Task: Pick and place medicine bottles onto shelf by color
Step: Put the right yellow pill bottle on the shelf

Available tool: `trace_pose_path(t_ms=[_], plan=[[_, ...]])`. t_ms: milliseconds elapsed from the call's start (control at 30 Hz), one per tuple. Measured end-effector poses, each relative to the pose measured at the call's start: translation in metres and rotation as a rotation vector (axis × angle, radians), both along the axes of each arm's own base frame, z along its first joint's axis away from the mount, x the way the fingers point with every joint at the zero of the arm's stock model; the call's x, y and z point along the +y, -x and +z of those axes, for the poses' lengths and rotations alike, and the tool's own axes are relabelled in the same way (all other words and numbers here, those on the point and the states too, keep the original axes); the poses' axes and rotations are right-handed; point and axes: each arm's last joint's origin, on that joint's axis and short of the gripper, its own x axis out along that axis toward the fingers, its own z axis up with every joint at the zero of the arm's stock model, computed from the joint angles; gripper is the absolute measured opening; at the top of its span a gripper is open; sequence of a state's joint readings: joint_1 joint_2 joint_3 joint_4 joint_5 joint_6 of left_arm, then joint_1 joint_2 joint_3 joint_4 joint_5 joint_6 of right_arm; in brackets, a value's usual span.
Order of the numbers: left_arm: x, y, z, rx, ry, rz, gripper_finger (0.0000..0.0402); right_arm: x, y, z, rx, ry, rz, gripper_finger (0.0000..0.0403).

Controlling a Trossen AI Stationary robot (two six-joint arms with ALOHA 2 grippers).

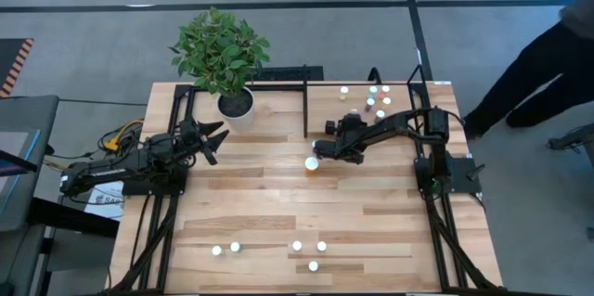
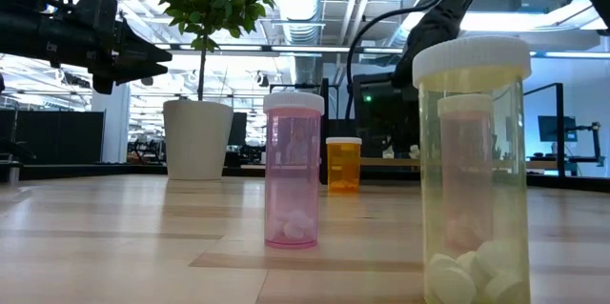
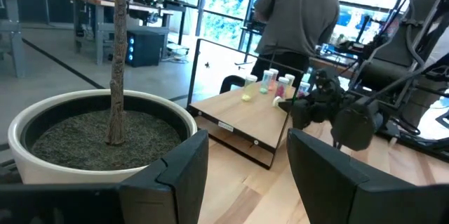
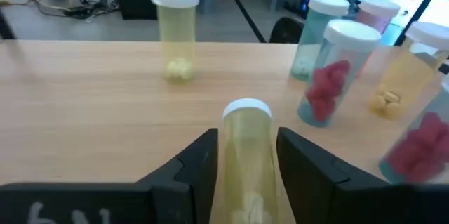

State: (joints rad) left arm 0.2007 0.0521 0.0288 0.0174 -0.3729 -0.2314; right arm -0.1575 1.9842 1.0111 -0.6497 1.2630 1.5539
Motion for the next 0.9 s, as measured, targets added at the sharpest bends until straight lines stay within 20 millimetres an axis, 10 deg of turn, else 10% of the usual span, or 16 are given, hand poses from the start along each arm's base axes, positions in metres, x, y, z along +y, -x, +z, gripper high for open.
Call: trace_pose_path(t_ms=[900], plan=[[0.0,0.0,0.0,0.0,0.0,0.0,0.0181,0.013,0.002,0.018,0.007,0.026,0.042,0.023]])
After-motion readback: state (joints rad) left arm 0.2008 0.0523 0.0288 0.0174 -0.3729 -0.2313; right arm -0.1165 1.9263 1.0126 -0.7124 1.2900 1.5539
